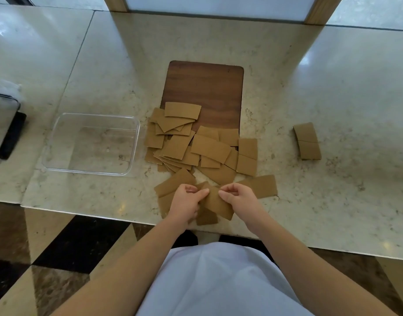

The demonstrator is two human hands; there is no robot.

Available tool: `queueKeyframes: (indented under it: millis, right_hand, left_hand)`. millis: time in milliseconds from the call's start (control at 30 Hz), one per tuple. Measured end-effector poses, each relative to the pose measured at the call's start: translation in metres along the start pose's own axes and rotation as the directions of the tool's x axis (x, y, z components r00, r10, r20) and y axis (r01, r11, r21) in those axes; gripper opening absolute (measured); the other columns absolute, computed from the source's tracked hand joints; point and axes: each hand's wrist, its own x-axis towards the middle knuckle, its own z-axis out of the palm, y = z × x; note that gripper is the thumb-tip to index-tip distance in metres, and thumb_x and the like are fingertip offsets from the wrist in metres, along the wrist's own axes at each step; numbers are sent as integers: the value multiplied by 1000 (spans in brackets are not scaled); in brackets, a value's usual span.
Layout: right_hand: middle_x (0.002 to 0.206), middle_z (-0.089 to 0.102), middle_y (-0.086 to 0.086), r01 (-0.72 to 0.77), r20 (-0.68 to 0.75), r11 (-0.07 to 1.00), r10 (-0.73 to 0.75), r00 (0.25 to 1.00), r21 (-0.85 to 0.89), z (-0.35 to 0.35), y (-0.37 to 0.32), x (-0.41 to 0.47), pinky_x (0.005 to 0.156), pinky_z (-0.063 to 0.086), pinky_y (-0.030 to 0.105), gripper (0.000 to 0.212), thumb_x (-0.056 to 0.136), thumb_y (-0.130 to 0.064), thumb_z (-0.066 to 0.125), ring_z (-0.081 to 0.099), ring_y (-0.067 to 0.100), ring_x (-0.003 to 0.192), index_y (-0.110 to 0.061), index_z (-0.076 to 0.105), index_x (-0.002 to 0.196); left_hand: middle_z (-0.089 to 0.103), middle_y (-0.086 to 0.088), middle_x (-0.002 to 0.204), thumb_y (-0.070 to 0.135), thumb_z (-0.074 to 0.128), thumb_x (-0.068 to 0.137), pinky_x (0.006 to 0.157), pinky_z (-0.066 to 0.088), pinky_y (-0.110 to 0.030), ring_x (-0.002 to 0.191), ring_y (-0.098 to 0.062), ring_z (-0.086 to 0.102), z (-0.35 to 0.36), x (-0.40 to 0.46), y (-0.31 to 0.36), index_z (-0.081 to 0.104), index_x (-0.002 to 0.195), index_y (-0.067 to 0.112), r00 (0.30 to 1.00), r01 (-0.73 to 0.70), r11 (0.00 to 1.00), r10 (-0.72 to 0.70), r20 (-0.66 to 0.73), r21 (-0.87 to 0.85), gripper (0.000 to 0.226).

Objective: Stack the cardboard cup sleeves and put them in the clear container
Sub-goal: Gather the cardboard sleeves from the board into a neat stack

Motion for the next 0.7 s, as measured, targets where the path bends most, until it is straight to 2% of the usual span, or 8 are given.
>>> queueKeyframes:
  millis: [100,200,267,300,400,500,567,700]
  right_hand:
    - [102,72,7,-38,-19,993,41,999,112,1,1,-4,76,56,36,10,101,-24,65,65,22,94,-19,73,100]
    - [103,74,7,-60,-21,979,65,998,193,0,3,-7,76,55,35,9,99,-23,68,67,23,96,-19,76,100]
    - [103,78,6,-81,41,964,73,996,253,-3,3,-9,73,57,32,8,96,-22,72,71,24,97,-22,79,98]
    - [99,80,4,-91,95,959,68,993,268,-4,3,-11,71,58,29,8,94,-20,74,74,23,94,-24,81,95]
    - [88,80,0,22,143,998,-30,989,59,-1,4,-13,74,61,33,13,93,-18,73,75,19,85,-26,83,90]
    - [82,68,-4,224,-60,932,-250,966,-285,5,4,-12,70,44,16,18,92,-17,71,60,7,78,-30,82,96]
    - [84,58,-4,278,-184,895,-356,916,-350,5,1,-14,67,38,12,24,91,-14,69,54,4,78,-28,81,107]
    - [83,49,-7,313,-266,849,-448,853,-426,8,-2,-18,64,45,24,24,95,-18,66,53,10,75,-25,77,115]
  left_hand:
    - [70,-4,90,46,80,86,44,42,-21,62,-11,57,-1,-1,7,73,102,19,999,-29,997,27,33,76,32]
    - [70,-1,94,52,81,82,50,43,-23,73,-14,59,-6,0,11,74,99,22,999,-19,990,12,47,138,35]
    - [70,-3,101,44,81,85,58,43,-27,85,-18,59,-9,3,11,72,102,21,999,8,994,-14,52,108,30]
    - [69,-5,100,38,80,88,54,42,-25,81,-17,57,-8,4,12,72,104,19,998,16,997,-20,64,72,26]
    - [67,-8,95,29,71,97,50,47,-23,71,-15,58,5,4,13,72,109,15,996,31,998,-26,86,-61,18]
    - [66,-8,86,37,65,100,67,59,-32,75,-19,67,27,1,20,68,106,8,995,57,969,-35,97,-241,29]
    - [66,-8,84,37,65,100,69,59,-35,74,-20,69,39,0,27,67,103,8,995,39,948,-9,96,-315,30]
    - [72,-12,97,33,55,104,83,58,-43,89,-25,70,58,-4,35,70,101,11,995,17,969,9,103,-247,27]
